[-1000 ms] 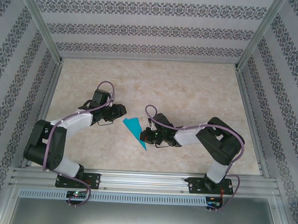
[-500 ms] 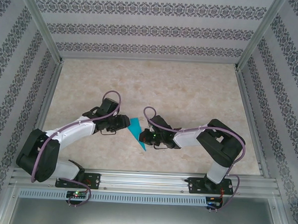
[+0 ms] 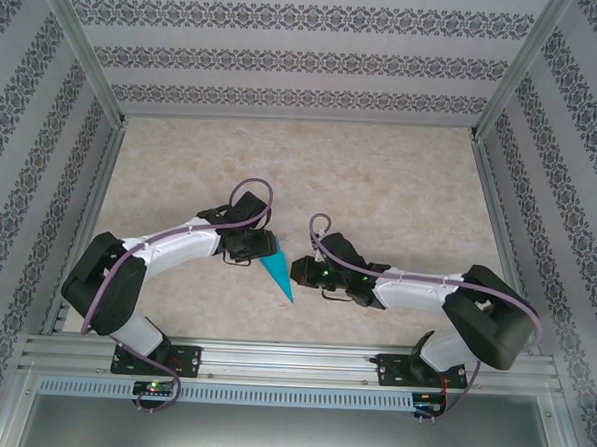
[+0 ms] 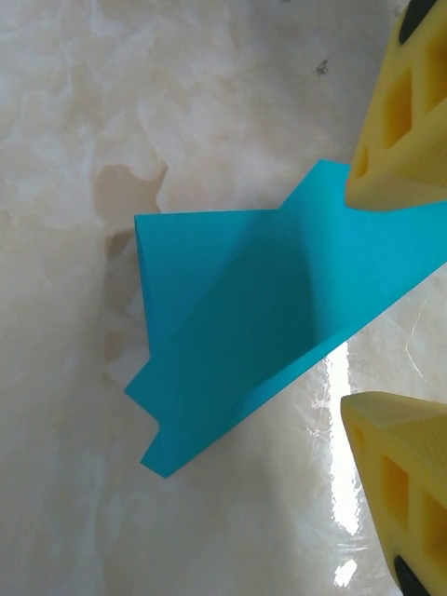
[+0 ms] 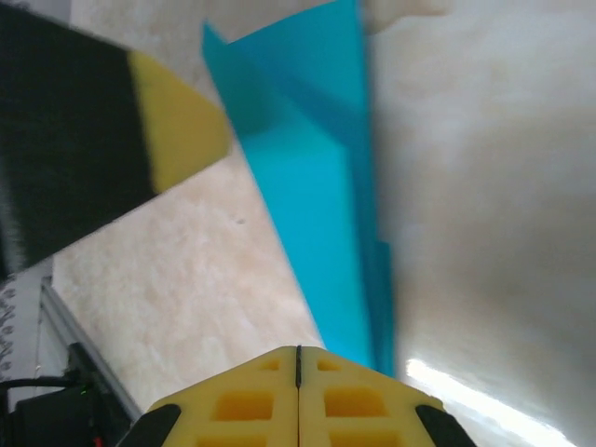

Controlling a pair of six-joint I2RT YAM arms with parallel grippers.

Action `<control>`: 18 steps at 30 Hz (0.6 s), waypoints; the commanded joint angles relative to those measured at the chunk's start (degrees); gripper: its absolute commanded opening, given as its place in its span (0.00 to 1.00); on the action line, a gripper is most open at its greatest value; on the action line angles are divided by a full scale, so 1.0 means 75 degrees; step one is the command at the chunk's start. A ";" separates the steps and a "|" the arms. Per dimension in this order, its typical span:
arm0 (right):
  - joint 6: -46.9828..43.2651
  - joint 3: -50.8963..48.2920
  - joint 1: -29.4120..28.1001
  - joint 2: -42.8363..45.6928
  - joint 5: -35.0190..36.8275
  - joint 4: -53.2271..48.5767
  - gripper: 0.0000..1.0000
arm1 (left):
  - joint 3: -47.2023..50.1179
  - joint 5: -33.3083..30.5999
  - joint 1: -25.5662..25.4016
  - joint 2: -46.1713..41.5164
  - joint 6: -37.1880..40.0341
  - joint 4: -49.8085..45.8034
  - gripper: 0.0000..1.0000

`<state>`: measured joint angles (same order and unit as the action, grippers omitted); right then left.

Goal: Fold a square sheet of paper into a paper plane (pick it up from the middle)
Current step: Move a paper plane to the center of the table.

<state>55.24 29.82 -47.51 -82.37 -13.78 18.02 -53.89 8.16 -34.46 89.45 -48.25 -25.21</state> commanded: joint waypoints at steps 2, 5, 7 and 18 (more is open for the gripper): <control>0.0095 -0.0691 0.0383 0.0525 0.0773 -0.0271 0.11 | -0.0576 -0.0714 -0.0409 0.0304 -0.0266 -0.0978 0.57; -0.0012 -0.0851 0.0555 0.0892 0.0838 -0.0375 0.19 | -0.1406 -0.1965 -0.0856 0.0699 -0.0553 -0.2294 0.58; -0.0152 -0.0871 0.0617 0.1016 0.0836 -0.0433 0.22 | -0.1748 -0.2256 -0.1064 0.0942 -0.0659 -0.2617 0.59; -0.0265 -0.0969 0.0679 0.1122 0.0892 -0.0470 0.25 | -0.3404 -0.2821 -0.1698 0.2427 -0.1002 -0.3826 0.66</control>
<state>54.61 23.42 -42.85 -74.76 -8.32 14.70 -77.30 -10.26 -46.22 106.19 -53.93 -47.97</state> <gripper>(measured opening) 0.253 0.655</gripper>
